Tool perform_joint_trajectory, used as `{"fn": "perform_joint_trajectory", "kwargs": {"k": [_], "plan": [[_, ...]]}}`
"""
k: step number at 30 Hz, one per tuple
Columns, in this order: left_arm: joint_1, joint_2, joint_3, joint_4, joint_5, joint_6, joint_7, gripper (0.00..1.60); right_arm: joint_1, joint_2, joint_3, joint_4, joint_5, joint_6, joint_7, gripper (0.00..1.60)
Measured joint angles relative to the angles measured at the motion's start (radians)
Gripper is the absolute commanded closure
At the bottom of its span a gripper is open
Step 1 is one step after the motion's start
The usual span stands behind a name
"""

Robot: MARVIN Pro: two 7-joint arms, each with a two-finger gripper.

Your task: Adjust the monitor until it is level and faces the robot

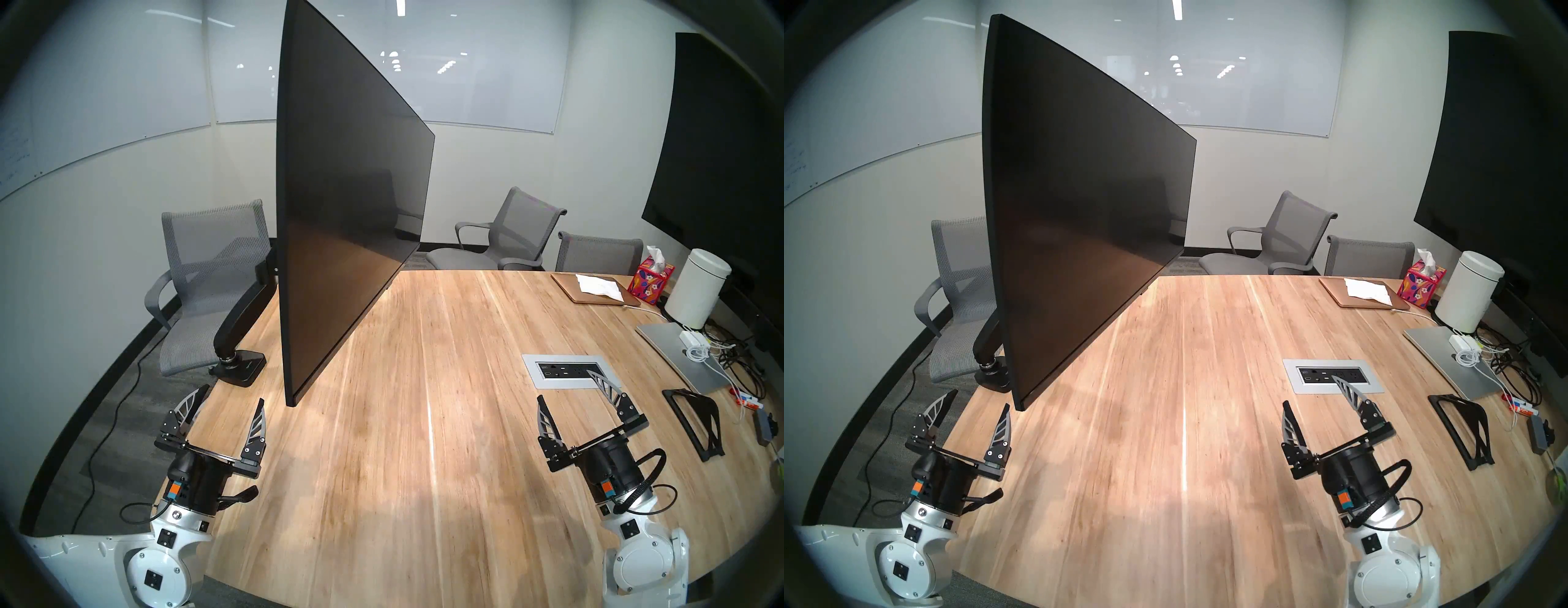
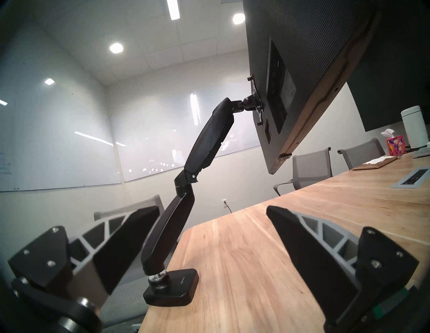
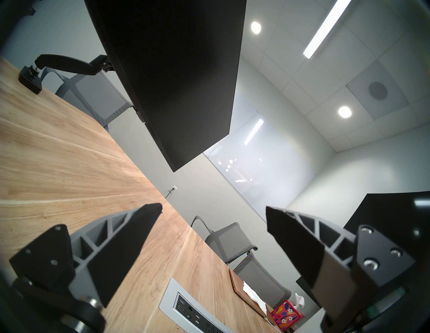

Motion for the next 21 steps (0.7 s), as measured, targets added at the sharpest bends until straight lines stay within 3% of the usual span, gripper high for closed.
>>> {"fn": "perform_joint_trajectory", "kwargs": {"k": [21], "plan": [[0.003,0.007,0.001,-0.007,0.006,0.010,0.004,0.00,0.000,0.000,0.000,0.000,0.000,0.000,0.000,0.00]]}}
